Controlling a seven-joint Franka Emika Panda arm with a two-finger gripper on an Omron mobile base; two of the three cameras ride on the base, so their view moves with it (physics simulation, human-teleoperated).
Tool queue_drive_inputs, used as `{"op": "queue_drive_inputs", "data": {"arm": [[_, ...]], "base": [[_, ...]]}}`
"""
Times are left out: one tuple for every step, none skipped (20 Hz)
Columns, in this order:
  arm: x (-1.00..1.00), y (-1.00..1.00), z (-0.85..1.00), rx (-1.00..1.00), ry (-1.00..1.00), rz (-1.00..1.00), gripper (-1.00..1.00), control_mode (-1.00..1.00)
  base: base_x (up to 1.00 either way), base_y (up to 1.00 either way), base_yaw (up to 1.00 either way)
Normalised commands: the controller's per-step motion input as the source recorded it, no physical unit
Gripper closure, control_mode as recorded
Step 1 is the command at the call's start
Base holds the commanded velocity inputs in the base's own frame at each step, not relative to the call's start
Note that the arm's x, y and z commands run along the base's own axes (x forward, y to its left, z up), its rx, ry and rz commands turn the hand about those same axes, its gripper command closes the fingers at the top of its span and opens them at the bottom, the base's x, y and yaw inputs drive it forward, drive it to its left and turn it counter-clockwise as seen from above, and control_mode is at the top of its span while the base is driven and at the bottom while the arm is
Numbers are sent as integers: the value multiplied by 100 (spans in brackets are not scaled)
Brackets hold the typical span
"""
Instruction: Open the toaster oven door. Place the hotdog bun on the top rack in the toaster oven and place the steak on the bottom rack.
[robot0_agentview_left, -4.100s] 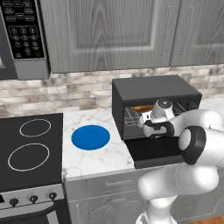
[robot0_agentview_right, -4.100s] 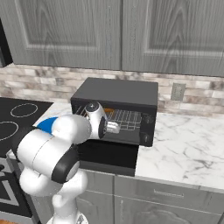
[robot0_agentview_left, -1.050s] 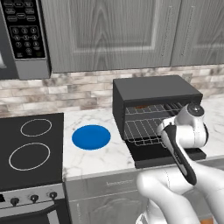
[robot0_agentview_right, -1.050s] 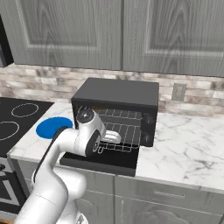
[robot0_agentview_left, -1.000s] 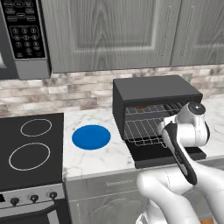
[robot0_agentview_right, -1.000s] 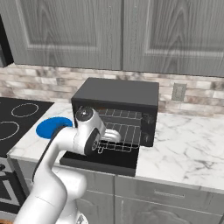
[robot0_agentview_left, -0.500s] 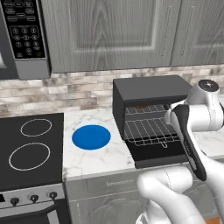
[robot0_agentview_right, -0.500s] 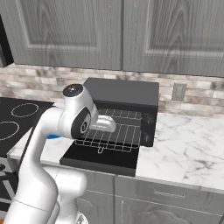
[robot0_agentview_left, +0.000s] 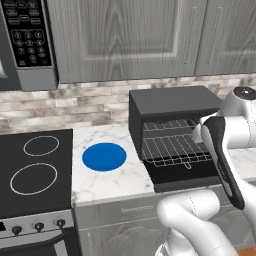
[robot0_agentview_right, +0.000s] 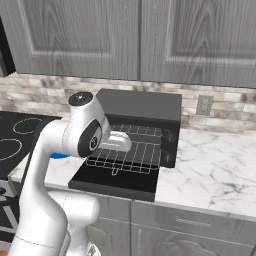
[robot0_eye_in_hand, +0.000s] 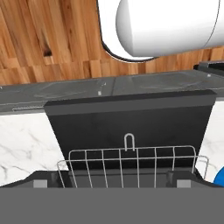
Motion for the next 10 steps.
{"op": "queue_drive_inputs", "data": {"arm": [[0,0,0,0,0,0,-100,-100],[0,0,0,0,0,0,-100,100],[0,0,0,0,0,0,-100,100],[0,0,0,0,0,0,-100,100],[0,0,0,0,0,0,-100,100],[0,0,0,0,0,0,-100,100],[0,0,0,0,0,0,-100,100],[0,0,0,0,0,0,-100,100],[0,0,0,0,0,0,-100,100],[0,0,0,0,0,0,-100,100]], "base": [[0,0,0],[0,0,0],[0,0,0],[0,0,0],[0,-7,-2],[0,-20,-1],[0,-39,-2],[0,-49,-1],[0,-59,-3],[0,-76,-3]]}}
